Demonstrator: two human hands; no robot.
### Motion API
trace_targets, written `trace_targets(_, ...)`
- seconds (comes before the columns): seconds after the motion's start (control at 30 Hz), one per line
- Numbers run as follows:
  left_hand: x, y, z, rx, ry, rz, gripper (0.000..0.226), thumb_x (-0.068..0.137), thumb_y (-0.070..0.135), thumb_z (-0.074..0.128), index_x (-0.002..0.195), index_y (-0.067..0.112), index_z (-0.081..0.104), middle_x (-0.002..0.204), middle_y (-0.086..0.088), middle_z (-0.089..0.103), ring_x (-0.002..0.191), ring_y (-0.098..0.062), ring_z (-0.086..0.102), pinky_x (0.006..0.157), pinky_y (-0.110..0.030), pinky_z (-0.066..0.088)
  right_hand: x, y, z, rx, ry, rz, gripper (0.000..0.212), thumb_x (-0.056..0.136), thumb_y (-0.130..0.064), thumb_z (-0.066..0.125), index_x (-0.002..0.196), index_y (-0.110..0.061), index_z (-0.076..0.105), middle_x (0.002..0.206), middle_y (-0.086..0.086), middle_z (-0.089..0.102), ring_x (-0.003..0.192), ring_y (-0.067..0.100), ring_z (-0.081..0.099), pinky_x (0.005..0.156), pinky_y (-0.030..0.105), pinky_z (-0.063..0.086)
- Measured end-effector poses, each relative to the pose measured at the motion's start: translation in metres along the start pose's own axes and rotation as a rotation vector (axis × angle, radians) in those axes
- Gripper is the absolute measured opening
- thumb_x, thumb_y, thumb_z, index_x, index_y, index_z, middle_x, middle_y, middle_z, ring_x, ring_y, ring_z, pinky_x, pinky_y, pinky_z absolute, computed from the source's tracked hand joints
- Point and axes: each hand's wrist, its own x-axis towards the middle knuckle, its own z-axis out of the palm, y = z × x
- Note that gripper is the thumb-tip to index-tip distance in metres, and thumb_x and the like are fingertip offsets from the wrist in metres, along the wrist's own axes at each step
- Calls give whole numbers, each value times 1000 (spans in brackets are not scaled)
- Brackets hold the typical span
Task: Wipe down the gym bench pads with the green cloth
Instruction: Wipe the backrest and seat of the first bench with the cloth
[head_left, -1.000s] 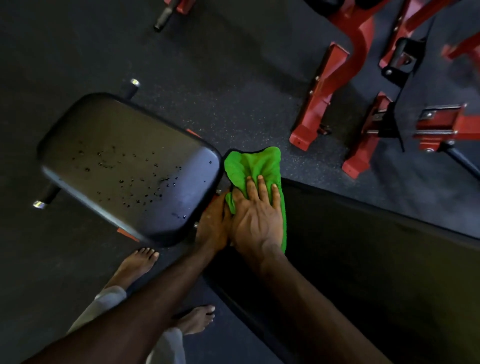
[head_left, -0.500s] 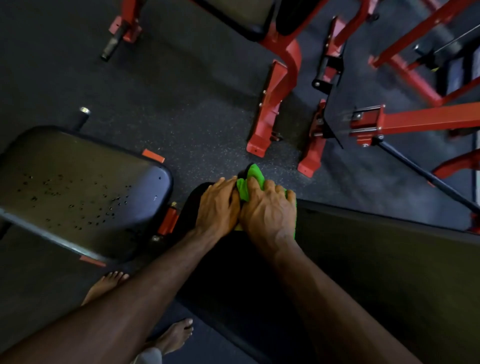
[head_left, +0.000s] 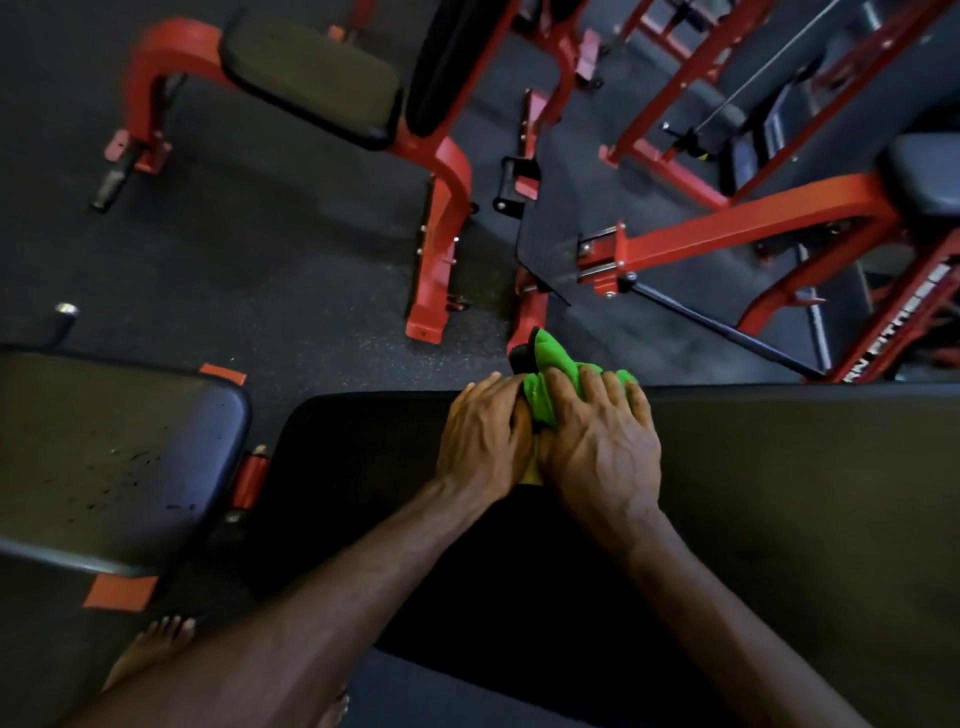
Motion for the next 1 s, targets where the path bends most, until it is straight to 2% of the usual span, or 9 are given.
trace_targets(0.17,1,63,34,-83,36,155,53,100,39,33,129,10,66,131,-11,68,128,-30,59,112,-48,44,-32,59,-27,37,134,83,52,102,-44,48,150,-26,51,153,13,50,145,35,43,126,50,24)
trace_targets(0.27,0,103,47,-113,58,253,49,99,33,36,129,9,66,129,-10,68,125,-32,60,111,-49,45,-51,89,-44,42,198,136,59,96,-45,54,152,-27,51,160,12,44,151,33,37,127,51,22)
trace_targets(0.4,-4,119,48,-78,20,320,54,97,37,38,138,12,64,146,-10,60,138,-31,52,120,-45,36,-74,107,-50,33,248,134,66,93,-31,71,155,-21,48,165,15,36,154,36,29,125,55,22)
trace_targets(0.53,-23,73,16,-132,49,267,45,99,37,48,135,18,68,149,-5,58,141,-20,50,119,-41,37,-99,84,-33,33,230,14,62,94,-30,52,155,-19,48,168,16,30,155,39,25,124,58,22)
trace_targets(0.63,-55,23,-4,-116,134,194,44,101,37,53,136,14,67,145,-3,62,138,-13,53,118,-37,38,-117,48,-7,74,178,-109,64,91,-42,47,151,-19,53,165,17,35,152,41,32,123,56,22)
trace_targets(0.77,-113,-32,-14,-38,185,-7,54,101,48,50,136,10,65,141,-5,64,134,-16,55,116,-22,34,-126,-23,38,58,43,-232,72,85,-47,57,153,-23,51,164,15,37,152,37,35,122,51,18)
trace_targets(0.9,-139,-90,-29,22,228,-131,50,105,42,43,140,12,62,144,-4,62,136,-18,54,116,-36,41,-118,-78,75,62,-24,-316,73,87,-44,52,157,-24,44,167,13,32,155,35,28,124,50,15)
trace_targets(1.0,-147,-130,-40,64,223,-217,52,106,41,38,142,10,61,146,-7,60,137,-21,54,113,-43,44,-108,-112,100,77,-75,-380,70,88,-40,51,156,-21,46,166,15,34,154,36,30,124,51,15)
